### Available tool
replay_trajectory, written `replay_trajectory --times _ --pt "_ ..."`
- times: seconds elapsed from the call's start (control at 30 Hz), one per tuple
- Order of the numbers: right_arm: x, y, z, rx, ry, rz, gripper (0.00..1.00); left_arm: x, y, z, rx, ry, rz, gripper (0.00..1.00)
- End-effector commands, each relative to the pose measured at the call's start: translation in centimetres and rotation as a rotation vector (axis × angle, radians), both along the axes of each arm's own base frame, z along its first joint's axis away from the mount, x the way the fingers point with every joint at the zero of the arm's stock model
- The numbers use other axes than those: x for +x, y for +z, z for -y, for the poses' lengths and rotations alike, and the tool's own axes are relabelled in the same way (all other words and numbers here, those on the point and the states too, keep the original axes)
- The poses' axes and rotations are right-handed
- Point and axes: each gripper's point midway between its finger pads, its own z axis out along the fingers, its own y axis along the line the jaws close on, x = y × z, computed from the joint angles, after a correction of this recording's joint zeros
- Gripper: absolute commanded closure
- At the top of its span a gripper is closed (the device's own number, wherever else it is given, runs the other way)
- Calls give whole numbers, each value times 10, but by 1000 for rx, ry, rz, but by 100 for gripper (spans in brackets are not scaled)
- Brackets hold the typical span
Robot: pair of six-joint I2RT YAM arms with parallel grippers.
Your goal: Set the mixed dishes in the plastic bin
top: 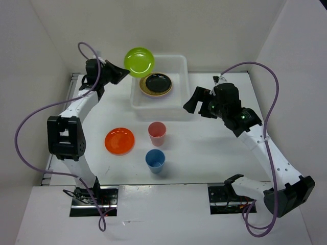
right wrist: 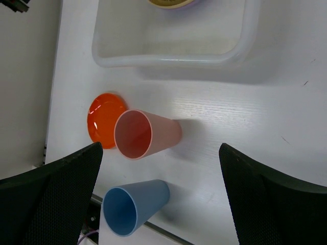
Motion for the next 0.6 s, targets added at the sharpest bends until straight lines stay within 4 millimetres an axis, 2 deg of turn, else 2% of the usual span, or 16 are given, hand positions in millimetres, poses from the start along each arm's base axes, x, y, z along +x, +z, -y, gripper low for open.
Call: replay_trajectory --times 0.0,0.03,0.07,0.1,0.13,0.17,0.2,0.27,0.33,0.37,0.43,0.47,0.5,0.53,0.57 --pt "-5 10 7 14 -21 31 1 15 16 30 34 -39 72 100" --pt "-7 13 7 25 -26 37 1 18 21 47 35 -58 82 100" --pt "-8 8 7 20 -26 26 1 21 17 53 42 -48 67 100" --pt "-11 9 9 21 -26 27 1 27 5 61 48 -49 42 100" --pt "-10 9 10 17 -34 29 1 29 10 77 63 -65 43 100" --pt "-10 9 10 17 -34 29 1 33 7 82 78 -60 37 100" --pt "-11 6 12 8 -42 20 1 42 -12 87 91 -48 0 100" --pt "-12 5 13 4 -42 12 1 51 -27 104 102 -61 -31 100" --pt "-13 7 13 8 -42 20 1 59 -41 110 106 -51 -60 100" --pt "-13 7 13 8 -42 20 1 64 -58 112 98 -48 -91 100" --pt "-16 9 14 8 -42 22 1 73 -63 116 95 -30 -97 100" --pt "-16 9 14 8 -42 22 1 76 -81 122 105 -31 -126 100" --pt "-17 7 16 0 -50 15 1 78 -89 121 113 -23 -146 100" --pt "-17 7 16 0 -50 15 1 85 -83 120 115 -8 -134 100" --pt "-18 5 17 -4 -50 5 1 86 -97 126 125 -11 -156 100"
